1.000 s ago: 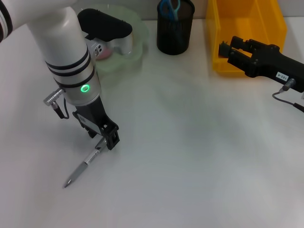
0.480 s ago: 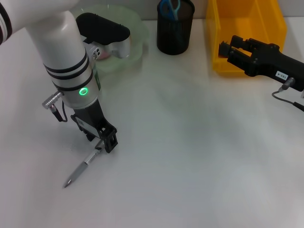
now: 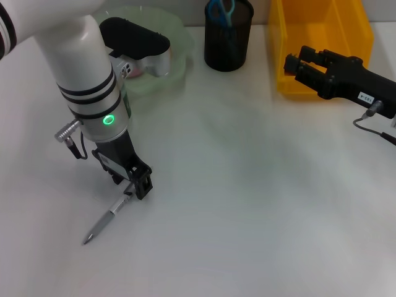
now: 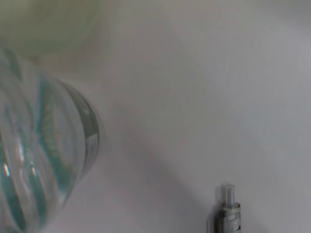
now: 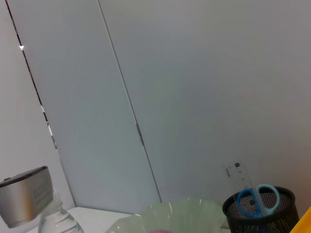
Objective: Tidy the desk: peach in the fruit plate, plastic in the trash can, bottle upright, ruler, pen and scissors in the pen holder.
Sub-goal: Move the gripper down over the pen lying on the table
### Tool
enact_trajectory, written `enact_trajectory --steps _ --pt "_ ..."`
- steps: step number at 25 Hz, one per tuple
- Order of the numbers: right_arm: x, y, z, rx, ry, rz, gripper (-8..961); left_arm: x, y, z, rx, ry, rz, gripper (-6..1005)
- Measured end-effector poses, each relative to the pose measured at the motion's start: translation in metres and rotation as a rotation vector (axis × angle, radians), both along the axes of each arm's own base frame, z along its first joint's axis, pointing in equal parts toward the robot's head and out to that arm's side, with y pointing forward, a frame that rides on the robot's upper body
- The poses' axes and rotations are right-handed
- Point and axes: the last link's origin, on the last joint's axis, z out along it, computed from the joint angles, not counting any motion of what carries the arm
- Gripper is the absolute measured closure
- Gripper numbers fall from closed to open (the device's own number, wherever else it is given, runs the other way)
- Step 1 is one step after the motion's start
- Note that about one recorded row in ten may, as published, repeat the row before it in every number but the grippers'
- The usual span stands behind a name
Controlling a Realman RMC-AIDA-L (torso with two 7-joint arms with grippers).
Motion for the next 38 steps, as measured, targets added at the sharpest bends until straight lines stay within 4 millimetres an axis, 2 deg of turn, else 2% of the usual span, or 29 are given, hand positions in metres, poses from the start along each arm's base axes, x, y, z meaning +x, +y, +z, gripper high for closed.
enact_trajectory --steps 8,18,25,38 --pt "-0.0005 0.0004 0.0 0.0 0.0 0.001 486 0.0013 0.0003 0.0001 -0.004 0.001 -0.004 506" --pt "-0.0011 0.0009 0.0 0.0 0.0 0.003 486 0.0024 0.001 0.0 -0.003 0.0 -0.01 712" --pt "-0.0016 0.0014 0.0 0.001 -0.002 0.005 486 0.0022 0.0012 -0.0001 -0.002 0.0 -0.011 802" --pt "-0.002 0.0018 0.0 0.002 -0.003 0.007 485 0.0015 0.0003 -0.0028 -0.006 0.0 -0.022 806"
